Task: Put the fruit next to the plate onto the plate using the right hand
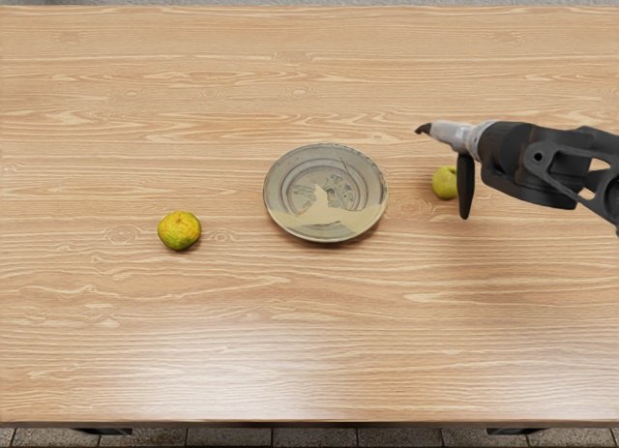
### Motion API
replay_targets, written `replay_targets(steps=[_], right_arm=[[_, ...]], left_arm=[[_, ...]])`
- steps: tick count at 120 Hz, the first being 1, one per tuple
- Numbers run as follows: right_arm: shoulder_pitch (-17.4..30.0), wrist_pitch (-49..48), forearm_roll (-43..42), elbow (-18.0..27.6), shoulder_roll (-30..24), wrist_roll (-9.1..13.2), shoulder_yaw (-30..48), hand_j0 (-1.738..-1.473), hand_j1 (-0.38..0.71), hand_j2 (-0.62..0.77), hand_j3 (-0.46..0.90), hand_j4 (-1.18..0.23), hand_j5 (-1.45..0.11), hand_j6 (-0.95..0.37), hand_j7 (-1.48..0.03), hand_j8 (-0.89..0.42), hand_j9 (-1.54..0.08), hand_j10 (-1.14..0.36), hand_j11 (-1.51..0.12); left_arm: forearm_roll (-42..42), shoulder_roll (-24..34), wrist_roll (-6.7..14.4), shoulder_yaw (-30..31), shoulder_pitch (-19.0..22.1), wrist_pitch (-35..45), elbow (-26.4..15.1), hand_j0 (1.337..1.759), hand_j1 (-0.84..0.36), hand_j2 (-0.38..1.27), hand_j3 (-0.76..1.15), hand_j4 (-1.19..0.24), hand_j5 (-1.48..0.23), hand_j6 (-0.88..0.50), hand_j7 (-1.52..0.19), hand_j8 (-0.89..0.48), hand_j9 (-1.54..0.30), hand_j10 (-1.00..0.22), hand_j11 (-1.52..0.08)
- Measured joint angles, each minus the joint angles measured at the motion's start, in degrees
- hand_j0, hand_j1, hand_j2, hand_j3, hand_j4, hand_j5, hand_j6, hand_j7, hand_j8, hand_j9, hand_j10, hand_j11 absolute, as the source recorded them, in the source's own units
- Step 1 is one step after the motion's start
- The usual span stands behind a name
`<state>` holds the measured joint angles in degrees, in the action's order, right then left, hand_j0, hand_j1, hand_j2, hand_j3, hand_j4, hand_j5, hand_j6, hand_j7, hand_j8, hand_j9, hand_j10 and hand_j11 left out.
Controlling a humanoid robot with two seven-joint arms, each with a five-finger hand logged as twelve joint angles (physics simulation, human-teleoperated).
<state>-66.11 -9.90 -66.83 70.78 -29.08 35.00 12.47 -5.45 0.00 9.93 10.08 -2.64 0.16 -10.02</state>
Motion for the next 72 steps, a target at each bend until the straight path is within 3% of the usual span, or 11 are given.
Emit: replay_targets(steps=[35,72], right_arm=[[1.1,2.9,-2.1,-2.5,0.4,0.0,0.0,-1.658,-0.2,-0.02,0.0,-0.13,-0.17,-0.13,-0.17,-0.13,-0.17,-0.13,-0.17],[2.1,6.1,-3.8,-6.6,4.8,0.0,-0.2,-1.658,-0.15,-0.03,0.0,-0.17,-0.22,-0.17,-0.21,-0.17,-0.22,-0.17,-0.22]], left_arm=[[0.0,0.0,0.0,0.0,0.0,0.0,0.0,1.658,0.35,0.0,0.0,0.0,0.0,0.0,0.0,0.0,0.0,0.0,0.0],[0.0,0.0,0.0,0.0,0.0,0.0,0.0,1.658,0.35,0.0,0.0,0.0,0.0,0.0,0.0,0.0,0.0,0.0,0.0]])
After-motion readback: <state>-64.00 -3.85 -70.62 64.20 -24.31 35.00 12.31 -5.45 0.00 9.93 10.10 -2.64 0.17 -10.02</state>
